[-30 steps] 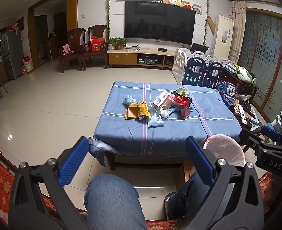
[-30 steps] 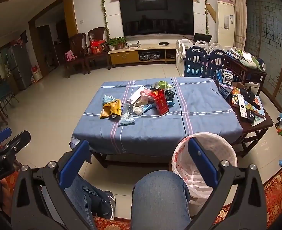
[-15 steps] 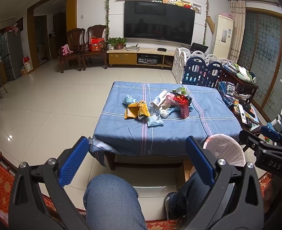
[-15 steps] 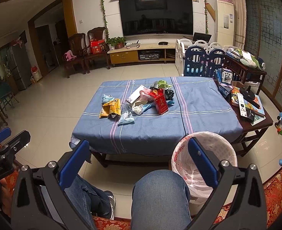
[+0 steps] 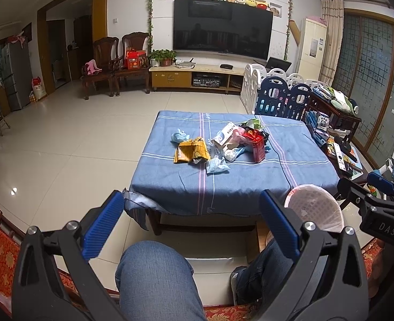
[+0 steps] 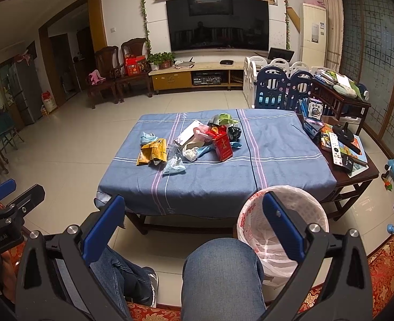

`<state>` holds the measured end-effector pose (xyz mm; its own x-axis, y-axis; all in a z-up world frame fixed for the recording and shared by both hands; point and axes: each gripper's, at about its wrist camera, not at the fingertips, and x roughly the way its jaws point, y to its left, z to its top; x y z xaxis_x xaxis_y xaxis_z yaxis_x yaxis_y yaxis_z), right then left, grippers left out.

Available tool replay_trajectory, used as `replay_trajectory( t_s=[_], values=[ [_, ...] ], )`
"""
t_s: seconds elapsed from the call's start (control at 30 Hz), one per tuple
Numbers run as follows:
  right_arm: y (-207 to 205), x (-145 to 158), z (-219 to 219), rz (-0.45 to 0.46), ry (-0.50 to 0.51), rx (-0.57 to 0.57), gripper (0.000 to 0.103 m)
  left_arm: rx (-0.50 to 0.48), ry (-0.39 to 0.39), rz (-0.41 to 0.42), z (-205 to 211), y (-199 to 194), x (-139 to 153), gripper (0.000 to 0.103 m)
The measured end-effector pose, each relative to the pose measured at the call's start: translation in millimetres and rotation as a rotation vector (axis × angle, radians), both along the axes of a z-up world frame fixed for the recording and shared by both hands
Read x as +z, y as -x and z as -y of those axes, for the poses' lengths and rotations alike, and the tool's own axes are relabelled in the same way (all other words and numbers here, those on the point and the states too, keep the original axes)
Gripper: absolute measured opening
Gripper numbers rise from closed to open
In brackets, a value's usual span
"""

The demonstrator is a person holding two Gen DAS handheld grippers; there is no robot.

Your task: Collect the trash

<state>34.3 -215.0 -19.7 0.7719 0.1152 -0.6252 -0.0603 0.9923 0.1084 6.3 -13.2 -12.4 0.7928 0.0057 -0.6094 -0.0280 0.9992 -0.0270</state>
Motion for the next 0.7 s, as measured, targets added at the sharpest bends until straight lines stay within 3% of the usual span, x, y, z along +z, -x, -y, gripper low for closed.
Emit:
replay_trajectory(
  t_s=[0.7],
  values=[
    [-1.9, -1.7, 0.9, -0.009, -0.001, 0.000, 0.100, 0.004, -0.007, -0.017, 0.3, -2.4, -7.6, 0.100]
  ],
)
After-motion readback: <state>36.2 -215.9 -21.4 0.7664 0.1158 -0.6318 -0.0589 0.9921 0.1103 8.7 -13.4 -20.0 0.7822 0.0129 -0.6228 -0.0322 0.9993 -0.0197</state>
